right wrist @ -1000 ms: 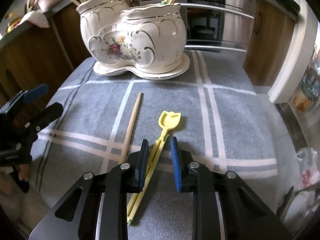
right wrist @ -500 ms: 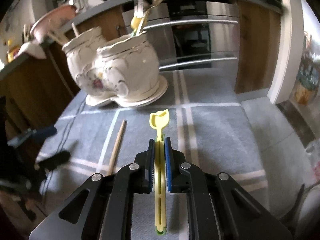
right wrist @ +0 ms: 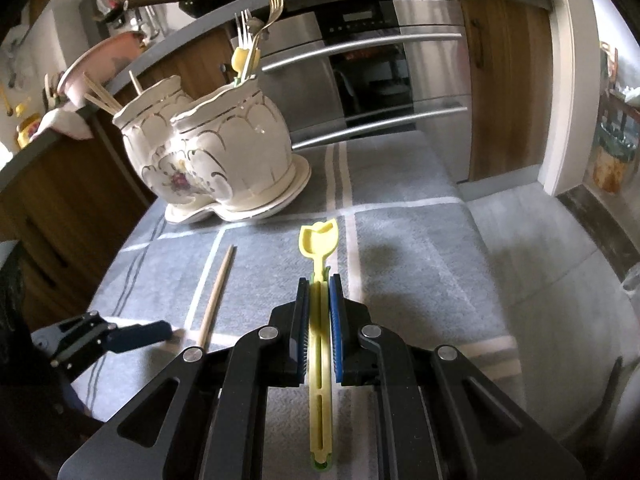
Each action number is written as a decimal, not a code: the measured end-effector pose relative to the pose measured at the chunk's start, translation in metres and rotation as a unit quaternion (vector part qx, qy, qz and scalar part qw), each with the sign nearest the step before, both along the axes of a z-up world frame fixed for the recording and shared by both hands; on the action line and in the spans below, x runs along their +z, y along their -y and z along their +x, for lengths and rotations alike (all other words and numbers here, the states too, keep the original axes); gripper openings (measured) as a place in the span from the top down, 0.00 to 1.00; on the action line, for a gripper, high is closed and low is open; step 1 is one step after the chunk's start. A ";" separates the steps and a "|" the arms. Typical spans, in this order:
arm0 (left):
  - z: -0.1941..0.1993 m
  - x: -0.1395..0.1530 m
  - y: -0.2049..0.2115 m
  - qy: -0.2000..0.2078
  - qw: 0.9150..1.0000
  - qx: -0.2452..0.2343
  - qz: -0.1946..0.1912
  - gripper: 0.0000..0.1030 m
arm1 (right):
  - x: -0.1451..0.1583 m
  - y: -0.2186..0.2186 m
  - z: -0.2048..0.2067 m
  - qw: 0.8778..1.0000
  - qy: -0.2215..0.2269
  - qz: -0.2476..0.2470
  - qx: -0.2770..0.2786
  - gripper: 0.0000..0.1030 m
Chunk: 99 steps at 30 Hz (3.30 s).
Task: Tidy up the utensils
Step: 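Grasp the last chopstick with the left tool while the right tool grasps the yellow tong, then drop the chopstick into the tall cup with left tool while right drops yellow tong in short cup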
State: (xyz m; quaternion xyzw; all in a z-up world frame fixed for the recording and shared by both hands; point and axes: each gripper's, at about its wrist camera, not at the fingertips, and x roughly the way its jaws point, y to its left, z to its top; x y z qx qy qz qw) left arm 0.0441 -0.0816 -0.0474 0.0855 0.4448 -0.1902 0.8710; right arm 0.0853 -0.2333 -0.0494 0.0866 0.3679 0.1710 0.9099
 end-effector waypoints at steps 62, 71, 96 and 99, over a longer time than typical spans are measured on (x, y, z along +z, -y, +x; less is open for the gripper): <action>0.089 0.165 -0.185 0.324 0.912 0.083 -0.235 0.94 | 0.132 -0.047 0.048 0.955 0.264 0.128 0.035 0.89; 0.131 0.170 -0.177 0.352 0.883 0.087 -0.296 0.94 | 0.130 -0.065 0.085 0.953 0.272 0.130 0.034 0.89; 0.169 0.143 -0.168 0.324 0.887 0.076 -0.319 0.94 | 0.093 -0.069 0.104 0.964 0.227 0.129 0.051 0.89; 0.162 0.140 -0.171 0.321 0.893 0.073 -0.308 0.94 | 0.090 -0.071 0.101 0.966 0.222 0.119 0.058 0.89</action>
